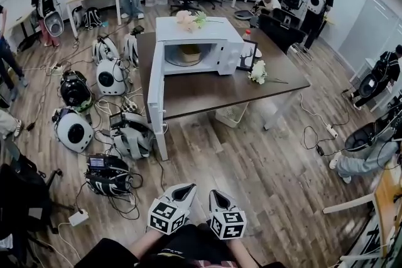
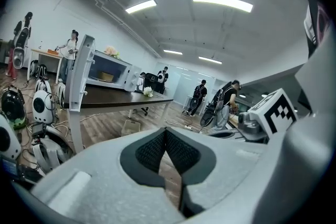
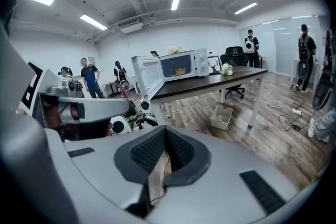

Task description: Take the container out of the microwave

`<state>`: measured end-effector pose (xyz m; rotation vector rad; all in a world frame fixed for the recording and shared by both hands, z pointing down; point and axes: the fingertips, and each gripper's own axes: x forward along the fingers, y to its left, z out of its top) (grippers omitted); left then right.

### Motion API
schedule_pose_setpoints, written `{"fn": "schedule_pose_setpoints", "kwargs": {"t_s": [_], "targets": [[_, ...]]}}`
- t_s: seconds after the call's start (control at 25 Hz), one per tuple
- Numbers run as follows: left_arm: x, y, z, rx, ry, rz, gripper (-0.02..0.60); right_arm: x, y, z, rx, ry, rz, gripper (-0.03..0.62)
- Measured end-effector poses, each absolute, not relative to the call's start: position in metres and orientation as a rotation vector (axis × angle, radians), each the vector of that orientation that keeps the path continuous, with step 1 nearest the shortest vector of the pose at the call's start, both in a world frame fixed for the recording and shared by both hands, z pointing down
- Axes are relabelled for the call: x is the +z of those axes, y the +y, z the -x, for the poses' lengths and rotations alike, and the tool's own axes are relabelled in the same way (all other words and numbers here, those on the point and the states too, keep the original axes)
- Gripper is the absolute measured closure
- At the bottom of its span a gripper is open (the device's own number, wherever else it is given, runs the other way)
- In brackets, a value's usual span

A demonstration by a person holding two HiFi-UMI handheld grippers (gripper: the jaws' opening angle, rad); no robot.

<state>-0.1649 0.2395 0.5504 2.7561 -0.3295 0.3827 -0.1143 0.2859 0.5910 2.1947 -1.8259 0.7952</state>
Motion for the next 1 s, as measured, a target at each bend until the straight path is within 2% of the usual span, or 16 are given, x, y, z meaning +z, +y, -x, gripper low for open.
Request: {"fn": "schedule_pose_setpoints", "kwargs": {"t_s": [0.52,1.0], "targets": [[0.558,0.208,0.161,0.398,-0.429,-2.731,0.572,0.604,0.256,0.112,0.842,-1.878,-2.108,0.586],[0.561,0.164,0.094,0.383,-0.550,-2.674,0.572,0.607,0.196,0.036,0.825,-1.993,-1.964,0.586]]}}
